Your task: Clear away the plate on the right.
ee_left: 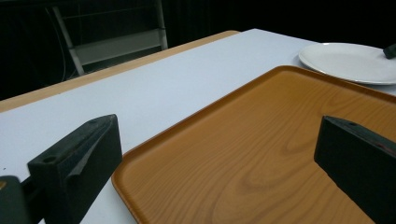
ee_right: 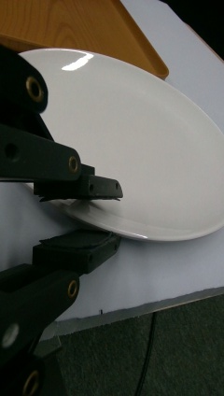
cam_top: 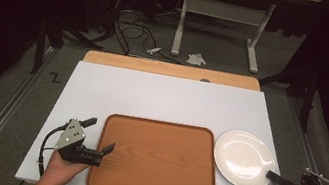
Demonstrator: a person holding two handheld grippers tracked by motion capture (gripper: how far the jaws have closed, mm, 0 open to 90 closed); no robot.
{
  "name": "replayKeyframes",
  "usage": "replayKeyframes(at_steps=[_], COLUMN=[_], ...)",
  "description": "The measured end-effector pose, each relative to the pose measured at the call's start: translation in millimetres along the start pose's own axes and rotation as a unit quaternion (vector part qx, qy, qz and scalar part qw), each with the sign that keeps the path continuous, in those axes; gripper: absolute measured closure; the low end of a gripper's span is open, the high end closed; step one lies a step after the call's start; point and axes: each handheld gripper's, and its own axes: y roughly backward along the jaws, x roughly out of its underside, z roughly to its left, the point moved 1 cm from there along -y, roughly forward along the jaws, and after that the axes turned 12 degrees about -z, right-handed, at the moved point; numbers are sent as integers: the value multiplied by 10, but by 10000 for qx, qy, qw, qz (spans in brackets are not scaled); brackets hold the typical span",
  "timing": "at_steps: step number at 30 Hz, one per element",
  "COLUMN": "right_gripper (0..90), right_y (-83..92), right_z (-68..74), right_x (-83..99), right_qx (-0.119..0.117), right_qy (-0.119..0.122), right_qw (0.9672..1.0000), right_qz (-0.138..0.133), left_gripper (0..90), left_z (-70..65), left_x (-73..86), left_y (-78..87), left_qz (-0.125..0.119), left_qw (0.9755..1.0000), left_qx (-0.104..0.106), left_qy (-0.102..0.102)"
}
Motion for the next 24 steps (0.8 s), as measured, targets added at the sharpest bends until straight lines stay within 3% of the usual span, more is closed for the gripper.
replayKeyframes(at_steps=[3, 11, 18, 24], right_gripper=[777, 814, 845, 878], right_y=[-9, -6, 28, 84], right_z=[-43, -45, -38, -81], right_x=[-12, -30, -58, -93], right_qx=[-112, -132, -235, -445], right_qy=[-182, -410, -476, -774], right_qw=[9998, 9991, 9983, 9948], right_qz=[3, -57, -250, -483], left_gripper=[15, 16, 16, 16], left_z=[8, 22, 33, 38], left_x=[4, 9, 11, 19], left_y=[2, 20, 47, 48], left_qz=[5, 20, 6, 25], left_qw=[10000, 10000, 10000, 9999], left_qx=[-12, -49, -90, -103], left_qy=[6, 7, 32, 39])
